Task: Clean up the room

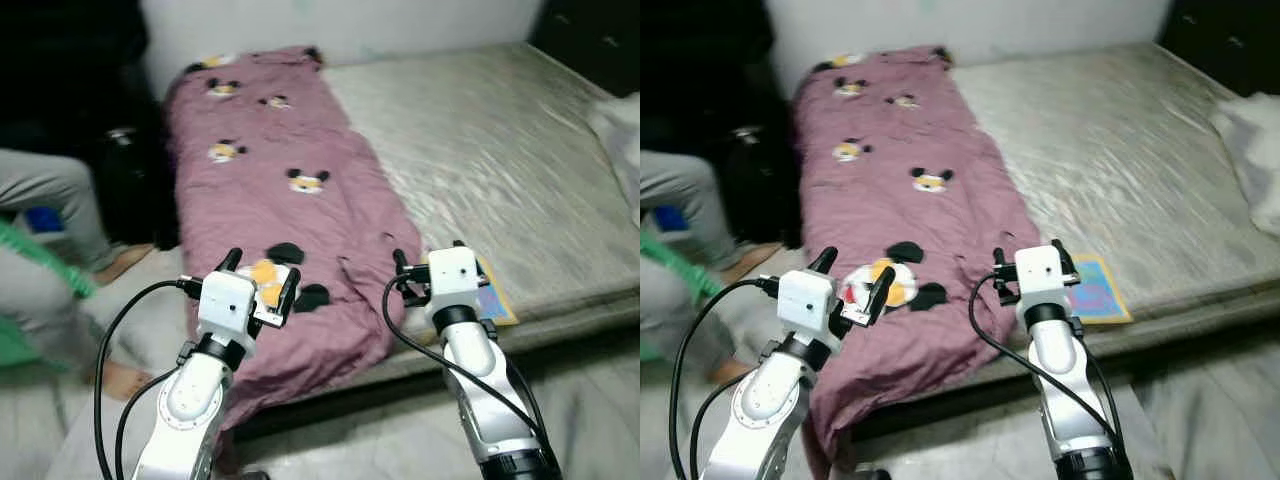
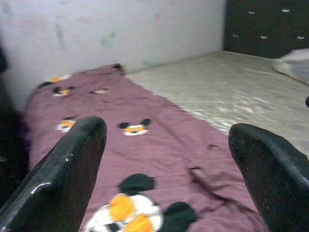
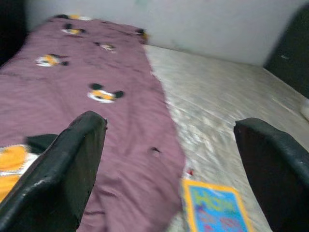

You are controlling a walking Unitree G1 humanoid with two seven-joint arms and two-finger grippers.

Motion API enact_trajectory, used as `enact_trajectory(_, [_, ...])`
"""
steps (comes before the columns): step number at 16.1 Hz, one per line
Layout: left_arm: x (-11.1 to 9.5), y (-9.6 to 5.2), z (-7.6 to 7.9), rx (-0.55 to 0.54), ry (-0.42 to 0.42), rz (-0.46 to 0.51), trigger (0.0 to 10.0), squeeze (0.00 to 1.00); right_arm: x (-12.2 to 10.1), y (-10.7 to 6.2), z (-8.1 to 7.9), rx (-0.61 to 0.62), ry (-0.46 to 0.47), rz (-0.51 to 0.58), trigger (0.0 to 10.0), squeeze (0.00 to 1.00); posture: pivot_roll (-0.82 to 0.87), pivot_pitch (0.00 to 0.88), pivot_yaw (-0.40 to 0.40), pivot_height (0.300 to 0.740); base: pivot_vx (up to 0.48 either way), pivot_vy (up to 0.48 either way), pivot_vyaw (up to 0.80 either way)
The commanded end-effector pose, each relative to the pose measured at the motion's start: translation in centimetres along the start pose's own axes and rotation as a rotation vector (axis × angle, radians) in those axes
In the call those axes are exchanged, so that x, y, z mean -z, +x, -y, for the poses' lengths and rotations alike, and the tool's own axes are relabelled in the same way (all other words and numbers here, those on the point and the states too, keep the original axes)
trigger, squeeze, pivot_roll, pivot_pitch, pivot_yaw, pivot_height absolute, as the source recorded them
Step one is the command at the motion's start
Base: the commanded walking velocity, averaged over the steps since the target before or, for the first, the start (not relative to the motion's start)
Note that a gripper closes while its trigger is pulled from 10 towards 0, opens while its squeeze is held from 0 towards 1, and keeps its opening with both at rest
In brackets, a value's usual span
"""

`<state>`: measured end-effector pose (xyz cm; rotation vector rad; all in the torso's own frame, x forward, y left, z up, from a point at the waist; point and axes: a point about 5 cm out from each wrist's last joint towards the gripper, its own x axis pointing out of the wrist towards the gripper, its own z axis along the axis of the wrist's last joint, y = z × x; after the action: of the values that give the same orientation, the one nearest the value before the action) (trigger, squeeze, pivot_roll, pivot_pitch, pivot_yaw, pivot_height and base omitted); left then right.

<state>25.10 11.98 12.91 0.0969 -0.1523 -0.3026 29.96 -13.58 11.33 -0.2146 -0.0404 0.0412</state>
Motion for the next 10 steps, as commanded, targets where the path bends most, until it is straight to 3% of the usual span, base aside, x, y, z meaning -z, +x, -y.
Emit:
enact_trajectory(1, [0.16,-0.17,-0.53,-0.009,0.014,-0.008,10.0,0.00,-0.39,0.07,-0.91,-0.033,0.010,0.016,10.0,0.00,-0.01,0.113,-0.026,0.740,0.000,0.000,0.80])
enact_trajectory(8, [0.25,-0.09,-0.49,-0.004,0.018,-0.009,10.0,0.00,-0.55,0.32,-0.95,-0.034,0.012,0.028,10.0,0.00,-0.01,0.104,-0.026,0.740,0.000,0.000,0.80])
enact_trajectory(10, [0.29,-0.09,-0.66,-0.018,0.021,-0.010,10.0,0.00,-0.60,0.39,-0.94,-0.030,0.015,0.031,10.0,0.00,-0.01,0.104,-0.026,0.740,0.000,0.000,0.30])
